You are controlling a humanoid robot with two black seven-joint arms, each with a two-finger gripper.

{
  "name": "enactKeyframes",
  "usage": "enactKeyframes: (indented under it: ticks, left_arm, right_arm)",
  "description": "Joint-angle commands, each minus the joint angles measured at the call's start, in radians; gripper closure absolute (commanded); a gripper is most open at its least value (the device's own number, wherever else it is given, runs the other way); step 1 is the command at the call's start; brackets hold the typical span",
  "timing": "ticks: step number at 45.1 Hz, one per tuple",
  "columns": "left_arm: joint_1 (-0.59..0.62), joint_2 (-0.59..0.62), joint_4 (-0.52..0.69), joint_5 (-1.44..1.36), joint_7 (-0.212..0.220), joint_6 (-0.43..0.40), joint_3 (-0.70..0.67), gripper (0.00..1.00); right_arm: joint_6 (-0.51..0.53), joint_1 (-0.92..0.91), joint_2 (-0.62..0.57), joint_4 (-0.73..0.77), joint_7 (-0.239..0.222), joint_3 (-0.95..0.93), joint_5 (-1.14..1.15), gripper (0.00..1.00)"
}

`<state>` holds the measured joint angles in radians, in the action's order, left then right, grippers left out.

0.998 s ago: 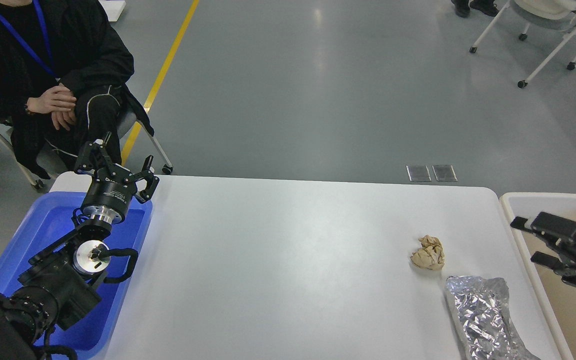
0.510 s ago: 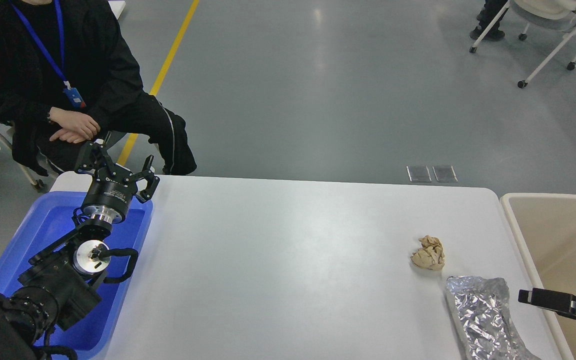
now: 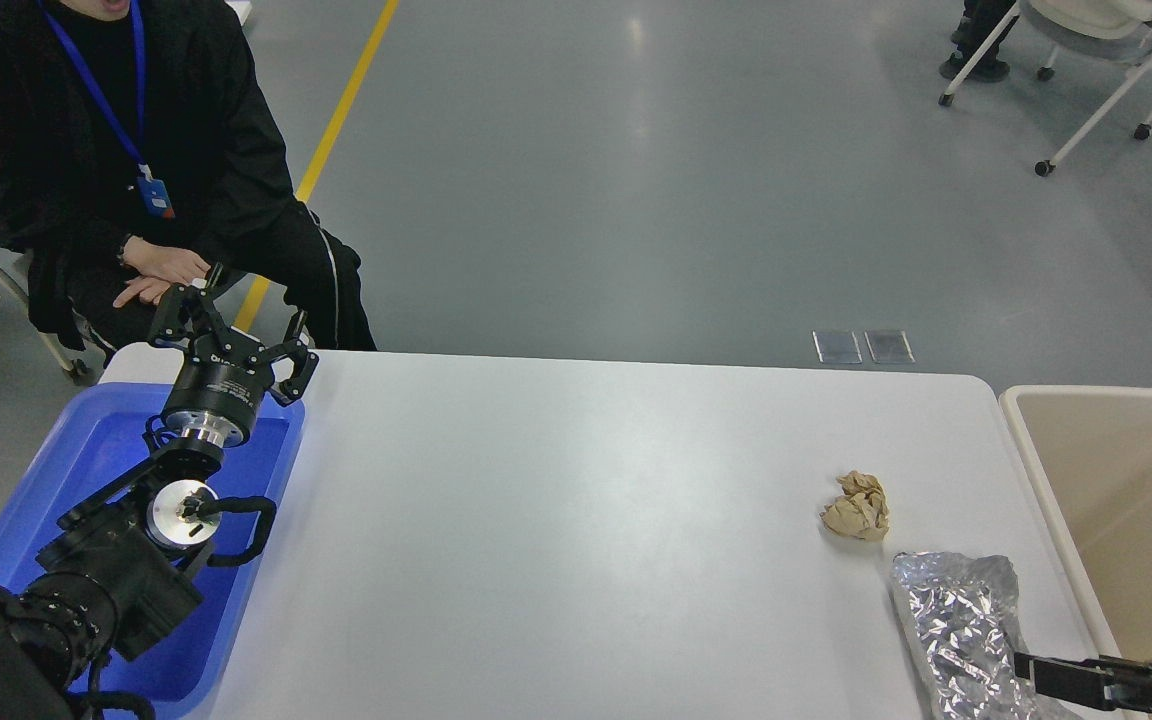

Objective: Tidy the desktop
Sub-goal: 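Lower the right gripper onto the silver foil wrapper and close it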

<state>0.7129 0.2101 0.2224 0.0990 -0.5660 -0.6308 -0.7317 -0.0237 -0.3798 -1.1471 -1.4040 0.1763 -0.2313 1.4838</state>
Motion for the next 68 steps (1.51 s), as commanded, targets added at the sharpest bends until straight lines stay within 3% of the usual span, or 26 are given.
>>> enactKeyframes:
  ticks: [1, 17, 25, 29, 39, 48, 51, 68]
  left_arm:
    - [0.0, 0.0, 0.0, 0.001, 0.0, 0.0, 0.0, 0.0]
    - [-0.001, 0.0, -0.001, 0.001, 0.0, 0.0, 0.0, 0.0]
    - [-0.001, 0.0, 0.0, 0.001, 0.0, 0.0, 0.0, 0.0]
    - [0.0, 0.0, -0.001, 0.001, 0.0, 0.0, 0.0, 0.0]
    - [-0.001, 0.0, -0.001, 0.001, 0.0, 0.0, 0.0, 0.0]
    - [0.0, 0.0, 0.0, 0.001, 0.0, 0.0, 0.0, 0.0]
    - [0.0, 0.0, 0.0, 0.001, 0.0, 0.0, 0.0, 0.0]
    - [0.0, 0.0, 0.0, 0.001, 0.0, 0.0, 0.0, 0.0]
  right_arm:
    - [-0.056, -0.028, 0.093, 0.125, 0.002, 0.044, 0.049, 0.01]
    - [-0.074, -0.025, 0.225, 0.273, 0.005, 0.095, 0.047, 0.02]
    - [-0.078, -0.031, 0.245, 0.315, 0.023, 0.096, 0.05, 0.15]
    - [-0.079, -0.044, 0.259, 0.327, 0.028, 0.105, 0.05, 0.16]
    - [-0.09, -0.087, 0.262, 0.356, 0.031, 0.182, 0.05, 0.5]
    - [-0.128, -0.085, 0.262, 0.358, 0.031, 0.193, 0.05, 0.91]
    - [-0.128, -0.085, 0.257, 0.356, 0.031, 0.196, 0.049, 1.0]
    - [-0.128, -0.103, 0.244, 0.346, 0.04, 0.198, 0.047, 1.0]
